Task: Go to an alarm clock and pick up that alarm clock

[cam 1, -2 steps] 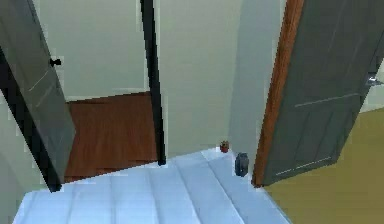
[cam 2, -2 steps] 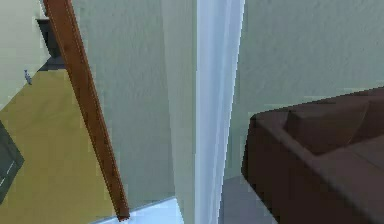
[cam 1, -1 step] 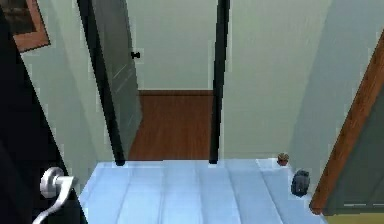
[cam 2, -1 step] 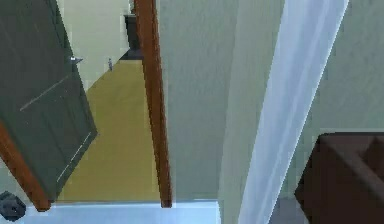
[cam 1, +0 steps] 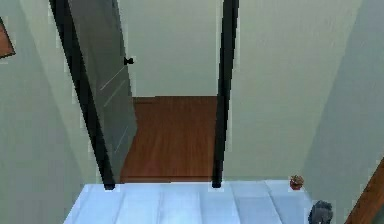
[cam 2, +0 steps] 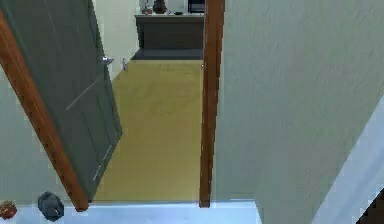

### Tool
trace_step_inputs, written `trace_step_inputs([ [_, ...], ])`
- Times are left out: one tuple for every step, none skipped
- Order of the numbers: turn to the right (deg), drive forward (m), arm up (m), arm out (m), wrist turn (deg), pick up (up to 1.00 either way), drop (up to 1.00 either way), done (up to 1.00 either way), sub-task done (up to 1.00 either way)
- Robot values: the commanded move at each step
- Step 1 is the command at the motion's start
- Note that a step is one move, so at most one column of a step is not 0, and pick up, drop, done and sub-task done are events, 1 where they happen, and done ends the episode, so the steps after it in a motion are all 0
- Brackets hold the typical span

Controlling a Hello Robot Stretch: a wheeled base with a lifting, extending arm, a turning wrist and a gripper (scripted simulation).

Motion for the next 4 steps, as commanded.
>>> trace_step_inputs([
  [0.0, 0.4, 0.0, 0.0, 0.0, 0.0, 0.0, 0.0, 0.0],
  [0.0, 0.65, 0.0, 0.0, 0.0, 0.0, 0.0, 0.0, 0.0],
  [-36.0, 0.0, 0.0, 0.0, 0.0, 0.0, 0.0, 0.0, 0.0],
  [0.0, 0.55, 0.0, 0.0, 0.0, 0.0, 0.0, 0.0, 0.0],
])
